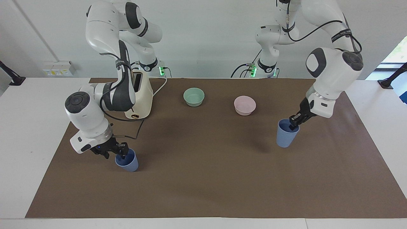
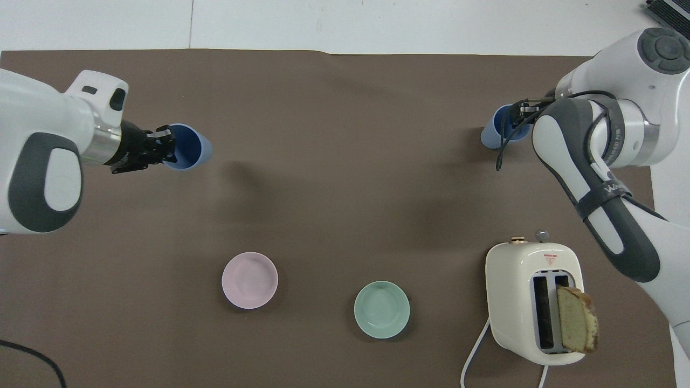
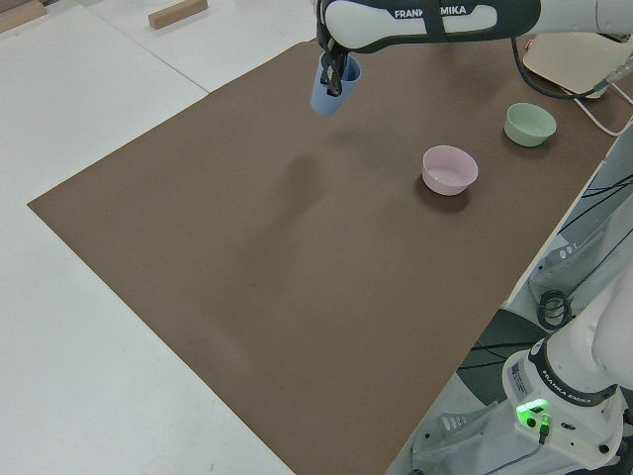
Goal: Stack blue cups with both arms
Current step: 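Lift and carry the blue cup toward the table center with the left gripper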
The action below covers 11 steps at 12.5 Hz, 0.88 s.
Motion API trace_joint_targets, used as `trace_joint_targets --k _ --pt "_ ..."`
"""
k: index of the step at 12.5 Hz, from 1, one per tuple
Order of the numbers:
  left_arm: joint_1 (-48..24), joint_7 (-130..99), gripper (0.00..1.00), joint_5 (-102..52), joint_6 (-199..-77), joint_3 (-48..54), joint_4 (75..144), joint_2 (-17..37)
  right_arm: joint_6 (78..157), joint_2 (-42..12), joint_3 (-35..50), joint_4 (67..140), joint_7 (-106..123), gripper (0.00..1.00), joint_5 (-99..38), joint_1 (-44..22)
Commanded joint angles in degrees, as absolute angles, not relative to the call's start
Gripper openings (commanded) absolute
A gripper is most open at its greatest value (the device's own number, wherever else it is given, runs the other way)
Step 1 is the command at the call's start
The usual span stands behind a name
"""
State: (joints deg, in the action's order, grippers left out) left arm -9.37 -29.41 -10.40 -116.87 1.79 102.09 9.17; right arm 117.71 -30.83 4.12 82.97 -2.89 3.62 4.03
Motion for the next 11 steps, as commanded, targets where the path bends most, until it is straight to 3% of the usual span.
trace_joint_targets --k 1,8,10,11 --pt "-16.41 -37.85 0.0 -9.58 -116.01 0.79 97.3 12.3 117.6 -30.59 4.48 83.5 -1.67 0.7 4.31 4.22" --pt "-26.8 -42.88 0.0 -10.28 -120.57 0.97 97.64 17.13 116.99 -30.41 4.48 83.67 -1.67 0.69 4.22 4.22" --pt "-28.12 -43.24 0.0 -10.28 -122.08 0.97 98.52 18.1 116.89 -30.32 4.48 84.02 -1.67 0.63 4.13 4.22" --pt "-28.39 -43.33 0.0 -10.28 -122.17 0.97 98.7 18.54 116.89 -30.32 4.48 84.02 -1.67 0.54 4.13 4.22"
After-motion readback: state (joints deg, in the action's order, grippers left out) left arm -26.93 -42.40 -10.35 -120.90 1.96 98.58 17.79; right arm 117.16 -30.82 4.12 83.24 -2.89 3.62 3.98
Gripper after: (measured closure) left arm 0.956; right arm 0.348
